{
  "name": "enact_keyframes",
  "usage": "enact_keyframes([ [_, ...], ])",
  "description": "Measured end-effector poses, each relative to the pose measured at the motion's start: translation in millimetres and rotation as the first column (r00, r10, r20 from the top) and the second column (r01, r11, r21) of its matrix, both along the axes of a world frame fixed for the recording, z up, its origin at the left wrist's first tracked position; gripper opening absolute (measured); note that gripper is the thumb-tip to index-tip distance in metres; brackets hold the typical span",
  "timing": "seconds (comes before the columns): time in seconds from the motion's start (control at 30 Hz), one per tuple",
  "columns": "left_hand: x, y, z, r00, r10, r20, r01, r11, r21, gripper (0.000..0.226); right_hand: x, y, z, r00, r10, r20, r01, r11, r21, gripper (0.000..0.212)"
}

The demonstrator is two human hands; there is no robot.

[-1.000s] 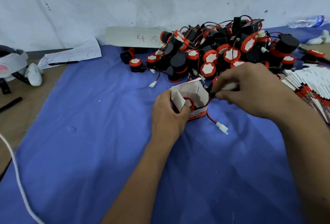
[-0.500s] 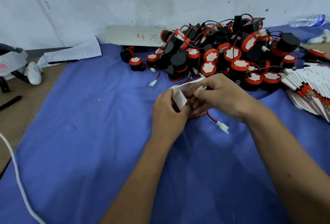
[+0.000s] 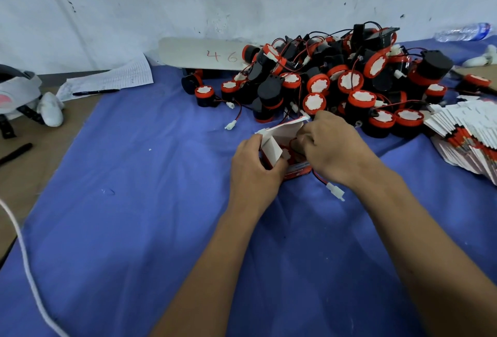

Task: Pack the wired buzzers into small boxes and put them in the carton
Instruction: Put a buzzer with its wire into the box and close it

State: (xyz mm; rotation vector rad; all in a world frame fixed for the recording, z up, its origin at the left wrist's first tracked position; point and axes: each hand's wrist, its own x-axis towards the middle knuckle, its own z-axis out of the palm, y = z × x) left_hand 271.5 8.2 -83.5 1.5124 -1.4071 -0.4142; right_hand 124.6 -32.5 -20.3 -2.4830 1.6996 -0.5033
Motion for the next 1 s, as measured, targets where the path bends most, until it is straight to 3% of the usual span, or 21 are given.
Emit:
enact_keyframes([
  [0.13, -0.9, 0.4, 0.7, 1.0, 0.005, 0.005, -0.005, 1.0, 0.001, 0.038, 1.2, -1.8, -2.2, 1.0, -0.018, -0.022, 0.017, 0.999, -0.039, 0.025],
  [0.27, -1.9, 0.4, 0.4, 1.0, 0.019, 0.007, -0.019, 1.0, -0.008, 0.035, -1.9, 1.8, -3.4, 0.954, -0.071, 0.292, 0.111, 0.986, -0.125, 0.015],
  [0.3, -1.9, 0.4, 0.1, 1.0, 0.02, 0.009, -0.02, 1.0, -0.01, 0.036, -2.2, 1.8, -4.5, 0.947, -0.084, 0.311, 0.131, 0.982, -0.135, 0.012],
  [0.43, -1.8, -0.5, -1.2, 1.0, 0.02, 0.024, -0.02, 1.0, -0.011, 0.038, -0.5, -1.3, -7.7, 0.966, -0.112, 0.234, 0.147, 0.979, -0.138, 0.009],
  [0.67, -1.0, -1.6, -4.2, 0.998, 0.034, 0.051, -0.033, 0.999, -0.006, 0.033, 6.4, 0.2, -17.3, 0.99, -0.13, 0.052, 0.137, 0.977, -0.163, 0.023],
  [0.9, -1.4, -1.1, -3.0, 1.0, 0.022, 0.017, -0.022, 1.0, -0.005, 0.038, 18.8, 16.1, -12.7, 0.972, -0.027, -0.233, -0.008, 0.989, -0.147, 0.025],
  [1.0, -1.4, 0.1, -1.9, 1.0, 0.017, 0.007, -0.017, 1.0, -0.013, 0.037, 14.6, 10.6, -5.7, 0.958, -0.079, -0.275, 0.039, 0.988, -0.147, 0.022],
])
